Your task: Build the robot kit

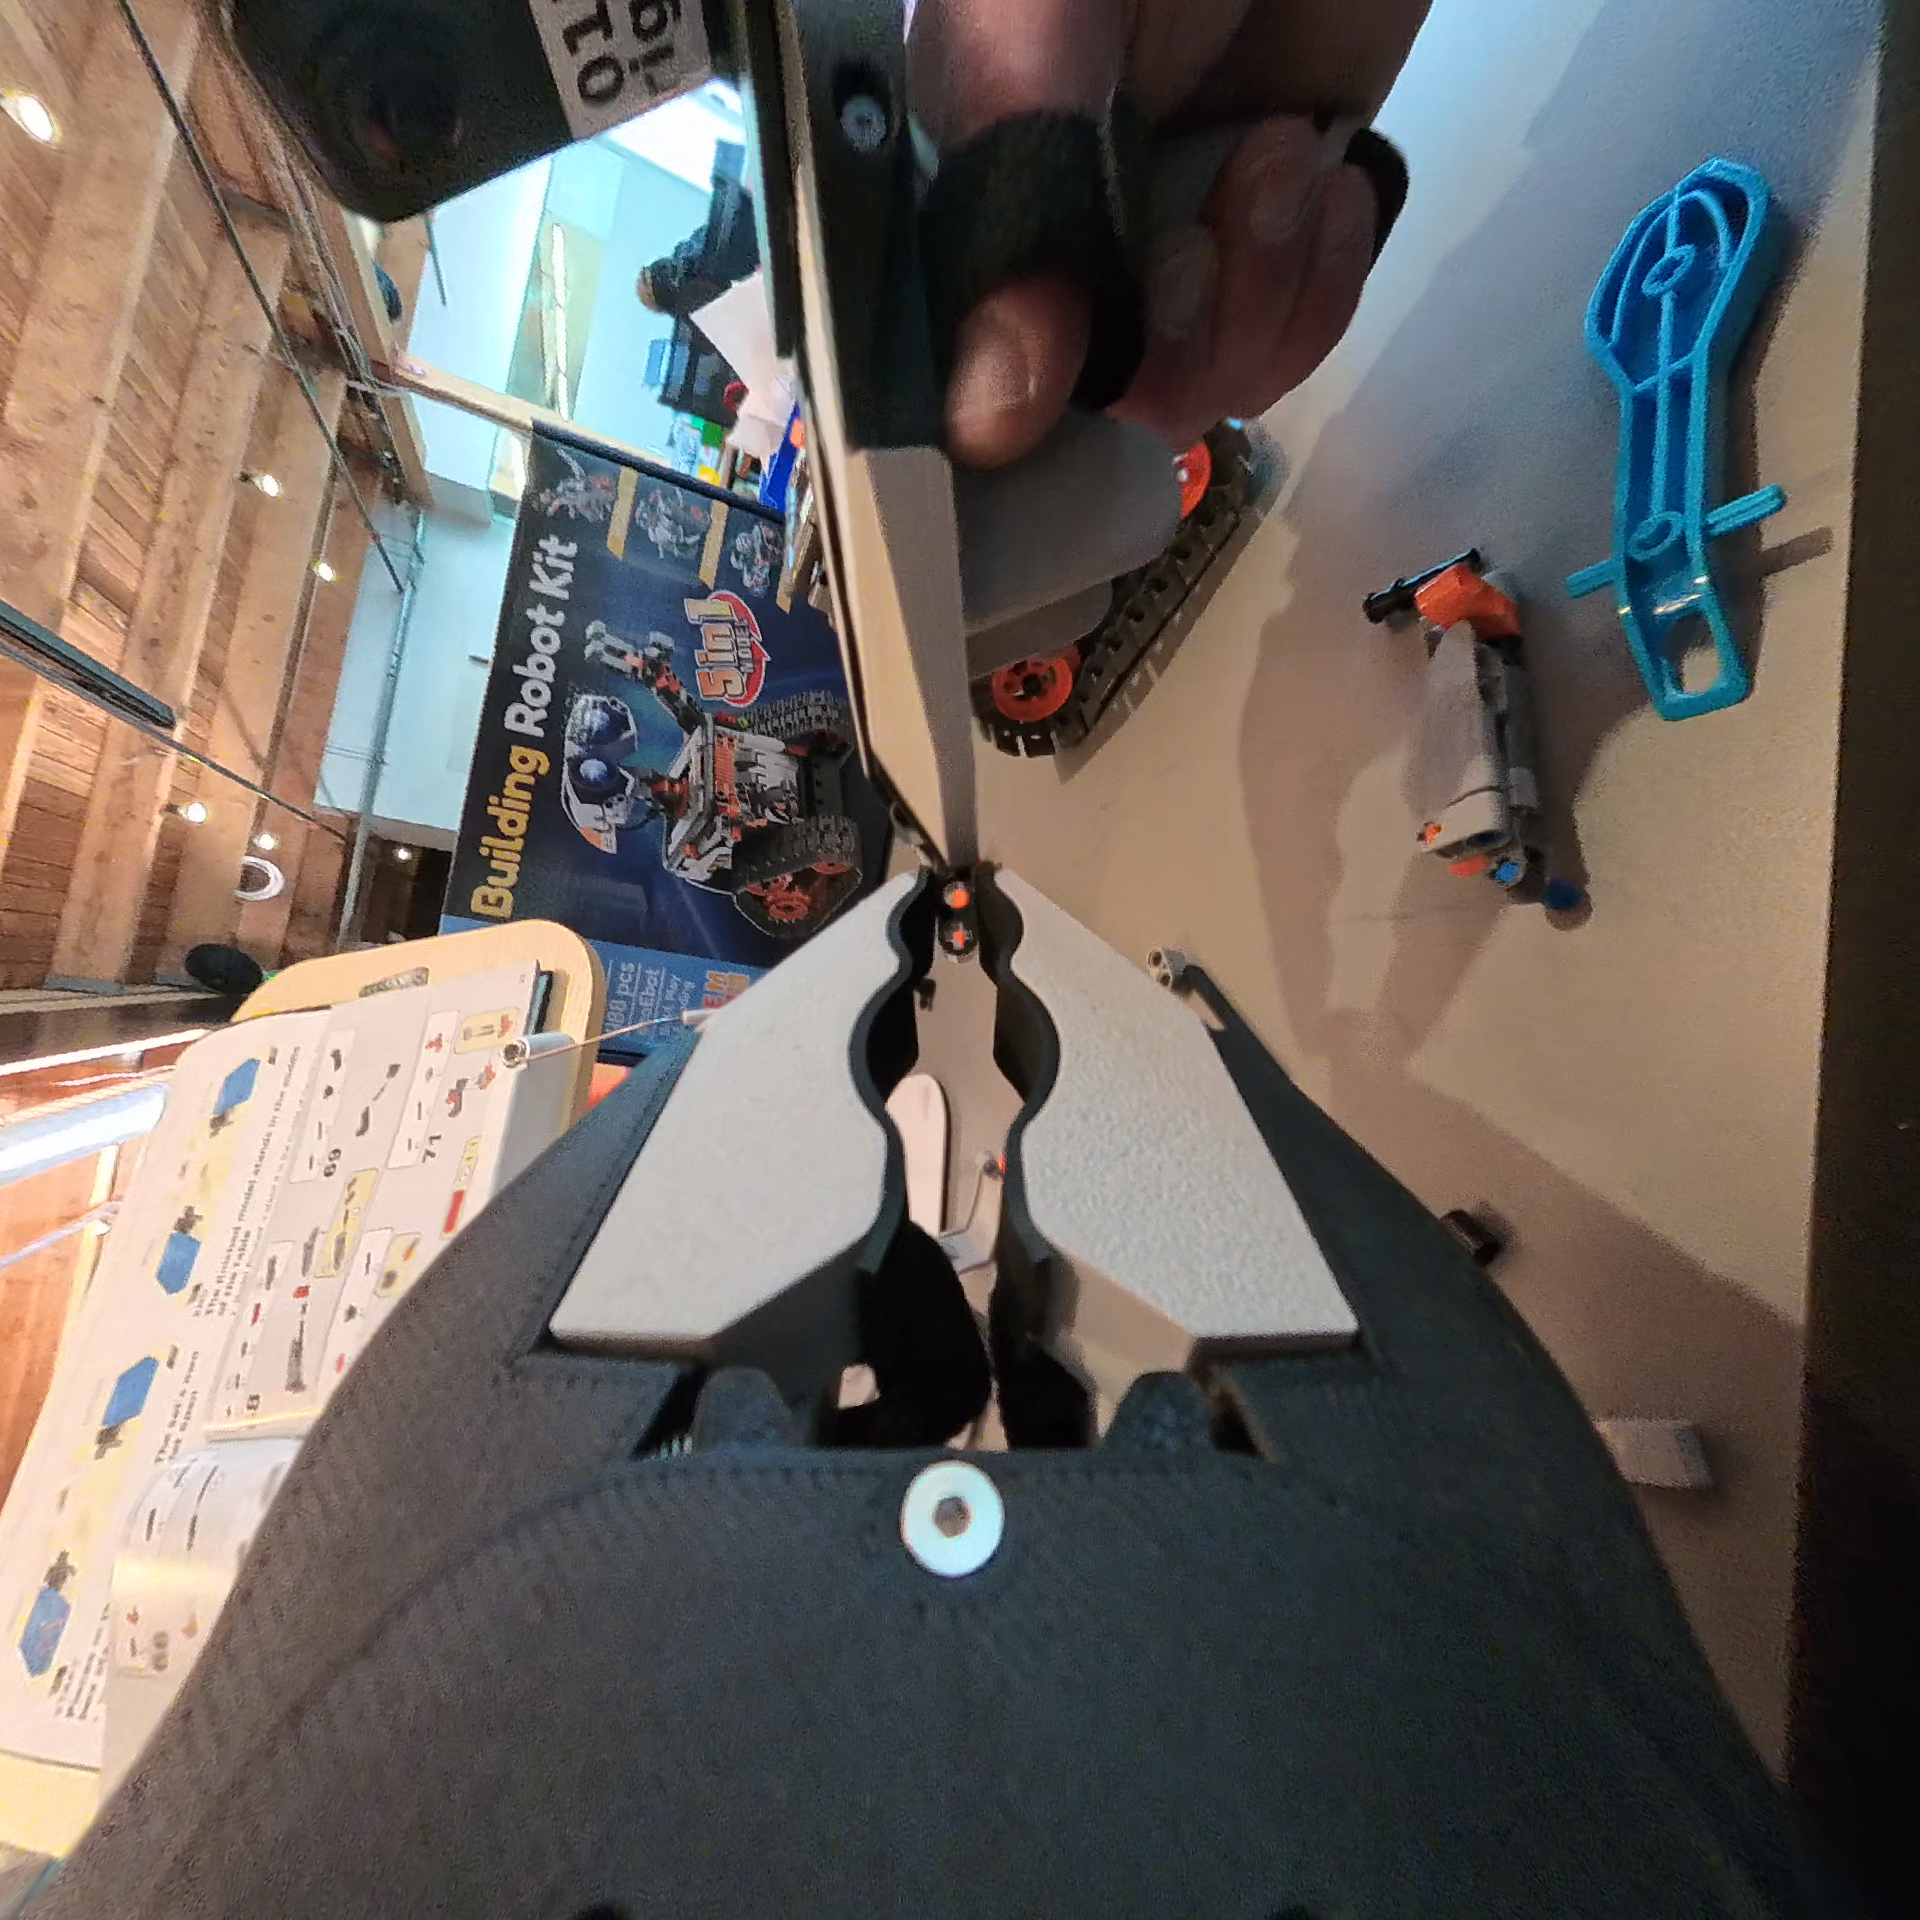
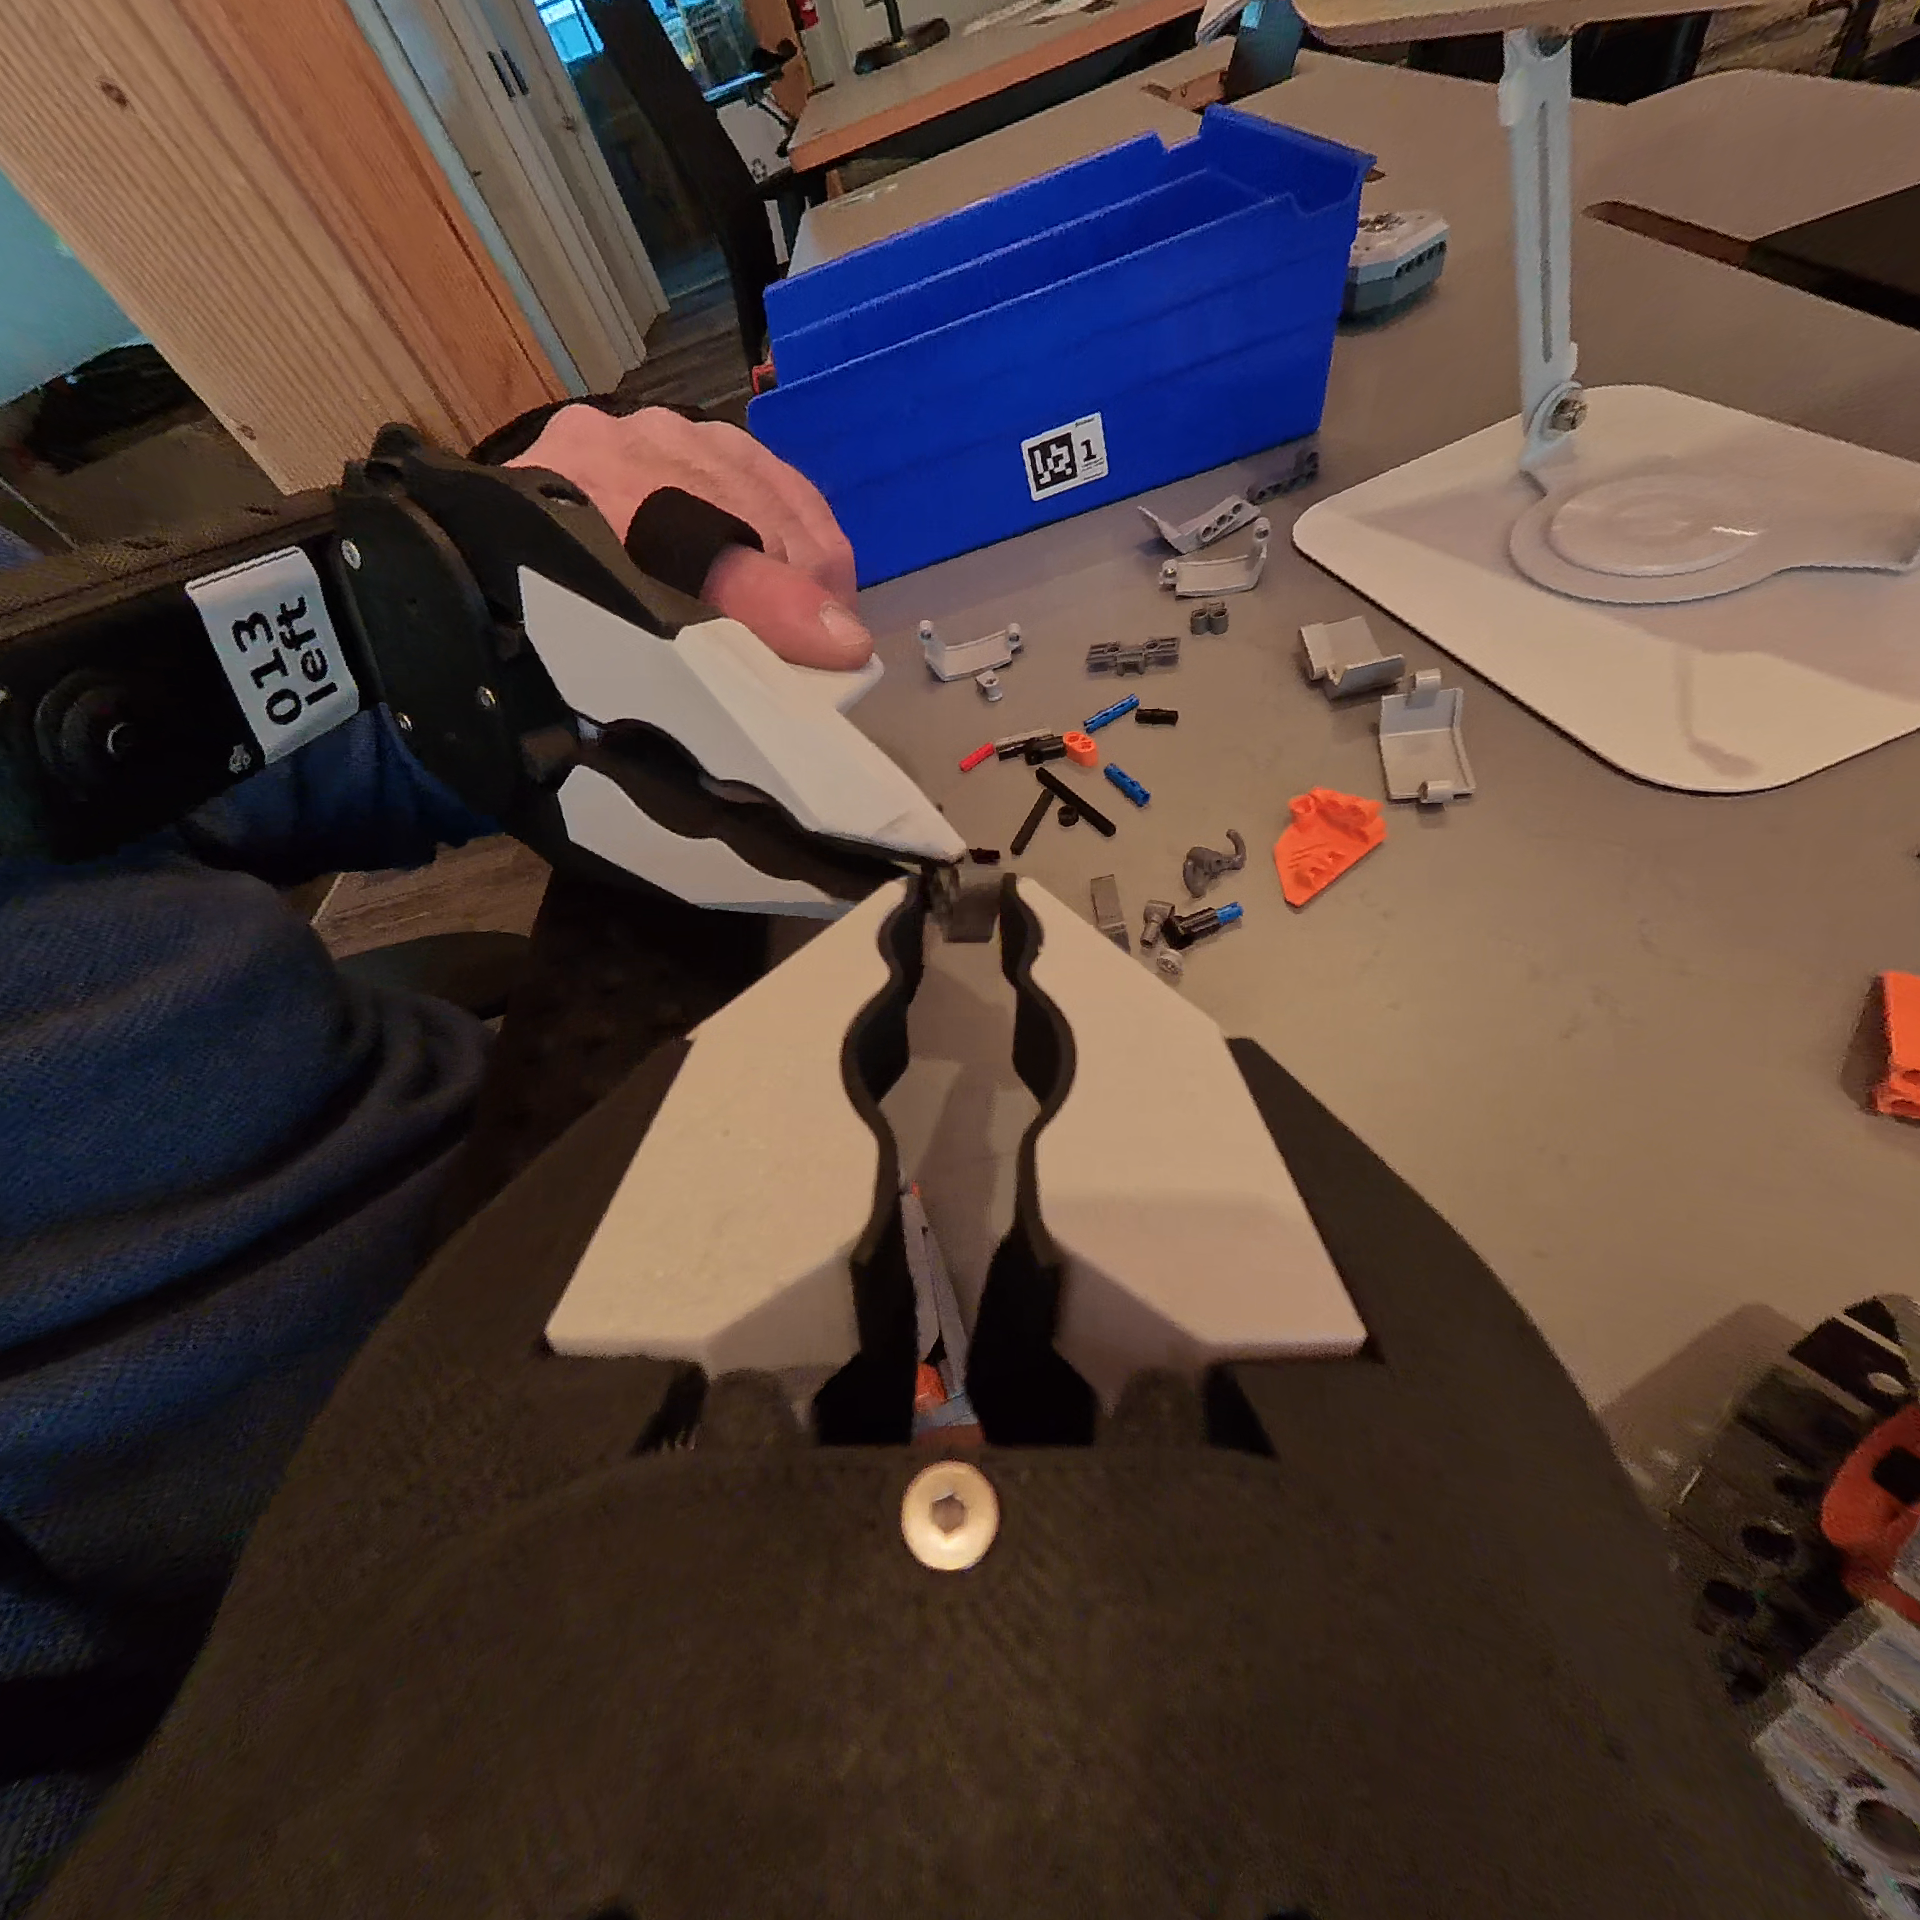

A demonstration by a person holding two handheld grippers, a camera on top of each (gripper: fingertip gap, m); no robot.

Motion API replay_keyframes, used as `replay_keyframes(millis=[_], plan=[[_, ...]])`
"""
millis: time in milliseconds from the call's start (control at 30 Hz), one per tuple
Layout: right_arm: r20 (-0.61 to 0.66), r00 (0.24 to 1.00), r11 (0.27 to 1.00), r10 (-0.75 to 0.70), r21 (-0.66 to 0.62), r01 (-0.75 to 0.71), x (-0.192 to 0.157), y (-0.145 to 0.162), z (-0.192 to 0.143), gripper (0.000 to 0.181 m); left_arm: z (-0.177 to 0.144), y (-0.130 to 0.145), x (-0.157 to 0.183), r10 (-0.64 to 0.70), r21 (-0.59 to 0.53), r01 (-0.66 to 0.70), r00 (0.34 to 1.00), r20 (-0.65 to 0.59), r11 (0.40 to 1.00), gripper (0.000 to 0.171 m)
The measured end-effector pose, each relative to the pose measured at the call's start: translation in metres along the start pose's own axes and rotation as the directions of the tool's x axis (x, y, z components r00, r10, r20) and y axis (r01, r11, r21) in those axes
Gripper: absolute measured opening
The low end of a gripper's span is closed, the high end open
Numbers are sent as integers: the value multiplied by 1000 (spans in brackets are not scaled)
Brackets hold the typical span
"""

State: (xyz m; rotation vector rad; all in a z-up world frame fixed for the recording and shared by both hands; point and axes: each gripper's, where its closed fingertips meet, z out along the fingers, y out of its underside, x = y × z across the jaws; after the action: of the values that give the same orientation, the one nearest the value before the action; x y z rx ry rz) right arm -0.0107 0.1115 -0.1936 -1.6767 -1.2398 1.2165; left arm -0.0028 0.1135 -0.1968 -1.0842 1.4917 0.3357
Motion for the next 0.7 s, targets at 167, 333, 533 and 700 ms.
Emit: replay_keyframes(millis=[167,333,533,700], plan=[[1,1000,1000,-20,4,20,-1,-2,-2,5,1,-1,-2,13,4,-13,1000,28,1000,5],[6,999,999,-53,12,53,-1,-4,-4,5,1,-3,-5,-50,24,50,998,28,998,7],[23,988,988,-155,-10,155,1,-1,-10,5,-3,1,0,-464,32,489,845,-265,872,25],[82,960,959,-268,-77,274,-14,8,-7,5,-9,-9,16,-547,22,617,712,-440,786,21]])
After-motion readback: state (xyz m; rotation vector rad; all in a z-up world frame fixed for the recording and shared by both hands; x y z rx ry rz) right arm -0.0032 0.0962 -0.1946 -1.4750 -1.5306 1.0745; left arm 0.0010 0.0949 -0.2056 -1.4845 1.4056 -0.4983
